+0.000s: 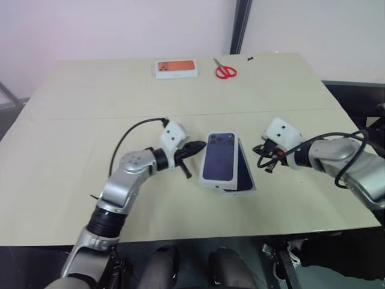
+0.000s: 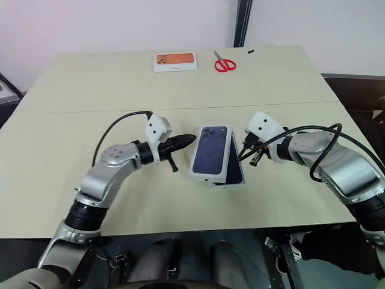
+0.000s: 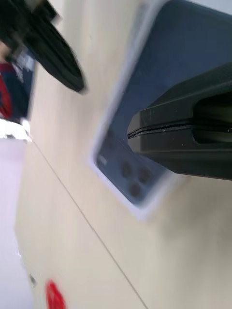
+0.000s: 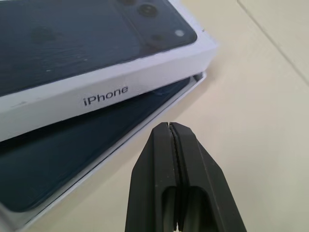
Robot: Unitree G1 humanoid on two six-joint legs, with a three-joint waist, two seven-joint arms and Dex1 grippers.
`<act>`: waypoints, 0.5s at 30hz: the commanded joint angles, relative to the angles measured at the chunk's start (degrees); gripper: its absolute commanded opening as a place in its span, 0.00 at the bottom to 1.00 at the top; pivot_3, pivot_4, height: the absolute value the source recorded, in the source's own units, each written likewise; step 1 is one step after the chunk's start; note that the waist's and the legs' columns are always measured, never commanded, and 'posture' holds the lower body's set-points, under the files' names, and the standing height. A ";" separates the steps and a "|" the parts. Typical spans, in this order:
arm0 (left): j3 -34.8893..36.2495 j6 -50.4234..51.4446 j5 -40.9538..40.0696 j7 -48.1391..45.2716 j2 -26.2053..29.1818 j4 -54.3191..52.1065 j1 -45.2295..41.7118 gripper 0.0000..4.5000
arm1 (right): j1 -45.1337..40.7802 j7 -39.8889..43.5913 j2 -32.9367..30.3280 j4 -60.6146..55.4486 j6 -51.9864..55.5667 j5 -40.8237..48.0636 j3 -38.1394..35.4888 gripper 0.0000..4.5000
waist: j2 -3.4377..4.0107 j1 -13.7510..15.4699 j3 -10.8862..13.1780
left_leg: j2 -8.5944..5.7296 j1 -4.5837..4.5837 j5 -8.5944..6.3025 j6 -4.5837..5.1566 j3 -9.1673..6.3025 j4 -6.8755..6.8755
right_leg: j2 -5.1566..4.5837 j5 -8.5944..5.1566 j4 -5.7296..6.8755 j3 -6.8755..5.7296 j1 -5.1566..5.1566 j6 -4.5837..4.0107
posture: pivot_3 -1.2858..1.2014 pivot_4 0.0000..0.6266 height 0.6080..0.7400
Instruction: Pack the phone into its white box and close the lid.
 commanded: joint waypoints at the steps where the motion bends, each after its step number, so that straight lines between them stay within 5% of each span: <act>1: -2.25 0.74 3.69 -0.65 3.81 -1.47 0.74 0.00 | 0.16 2.39 1.24 -2.02 -1.57 -3.45 -1.41 0.01 | 0.00 0.05 0.00 | 0.00 0.00 0.00 0.00 0.01 0.00 | -0.01 0.00 -0.01 0.01 0.00 0.00 | 0.52 0.24 1.00; 7: -6.76 2.62 5.77 -2.60 4.94 0.63 -0.52 0.00 | 0.11 4.80 4.76 -2.87 -0.35 -6.52 -1.47 0.01 | 0.00 1.17 0.00 | -0.03 0.00 0.00 0.00 0.00 0.06 | -0.05 0.00 -0.02 0.00 0.03 0.00 | 0.52 0.24 1.00; 15: -8.59 3.27 3.82 -3.92 -0.85 1.37 -2.50 0.00 | 1.73 7.67 6.53 -5.54 0.70 -9.05 -1.92 0.01 | 0.00 1.33 0.00 | -0.03 -0.01 0.00 -0.01 0.00 0.07 | -0.05 0.00 -0.01 0.00 0.03 0.00 | 0.52 0.24 1.00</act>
